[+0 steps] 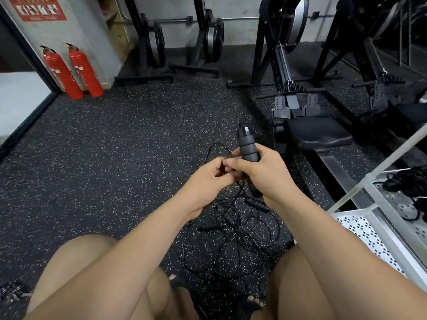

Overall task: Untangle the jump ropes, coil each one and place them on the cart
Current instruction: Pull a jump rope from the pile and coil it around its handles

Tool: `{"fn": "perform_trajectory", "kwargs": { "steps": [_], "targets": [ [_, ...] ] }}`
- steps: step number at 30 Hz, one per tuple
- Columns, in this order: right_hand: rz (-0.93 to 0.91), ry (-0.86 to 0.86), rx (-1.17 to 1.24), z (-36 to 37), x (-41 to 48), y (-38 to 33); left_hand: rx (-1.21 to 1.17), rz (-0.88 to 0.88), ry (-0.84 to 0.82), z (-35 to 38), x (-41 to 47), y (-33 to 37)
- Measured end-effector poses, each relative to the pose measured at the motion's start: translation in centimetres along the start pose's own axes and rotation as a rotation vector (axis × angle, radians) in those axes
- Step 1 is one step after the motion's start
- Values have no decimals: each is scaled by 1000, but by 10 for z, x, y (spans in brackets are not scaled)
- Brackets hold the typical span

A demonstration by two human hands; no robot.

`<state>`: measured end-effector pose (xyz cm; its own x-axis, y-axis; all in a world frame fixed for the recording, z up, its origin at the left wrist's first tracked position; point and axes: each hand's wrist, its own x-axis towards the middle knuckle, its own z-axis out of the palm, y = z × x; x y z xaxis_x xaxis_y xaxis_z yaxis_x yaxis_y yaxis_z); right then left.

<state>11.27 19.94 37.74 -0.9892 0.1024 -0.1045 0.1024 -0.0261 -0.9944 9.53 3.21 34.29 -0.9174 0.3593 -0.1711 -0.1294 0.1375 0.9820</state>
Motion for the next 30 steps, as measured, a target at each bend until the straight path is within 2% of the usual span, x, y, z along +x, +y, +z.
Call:
{"fn": "perform_trajectory", "kwargs": {
  "steps": [4, 7, 13, 16, 20, 23, 27, 30],
  "targets": [
    [-42, 87, -71, -4, 5, 1, 32, -43, -23, -3, 2, -2],
    [-28, 95, 87, -6, 3, -5, 146, -74, -30, -7, 0, -1],
    [-33, 163, 399, -24, 9, -21, 719, -157, -117, -20, 3, -13],
    [-29, 237, 522, -38, 16, -26, 805, -267, -175, -26, 1, -19],
    [21, 274, 611, -51, 25, -24, 746, -315, -218, -33, -5, -17],
    [110, 208, 579, -50, 29, -18, 678, -240, -236, -29, -11, -4],
    [200, 84, 428, -35, 24, -12, 546, -97, -144, -25, -13, 14],
    [239, -37, 228, -24, 16, -5, 386, -19, -35, -23, -12, 25]
  ]
}}
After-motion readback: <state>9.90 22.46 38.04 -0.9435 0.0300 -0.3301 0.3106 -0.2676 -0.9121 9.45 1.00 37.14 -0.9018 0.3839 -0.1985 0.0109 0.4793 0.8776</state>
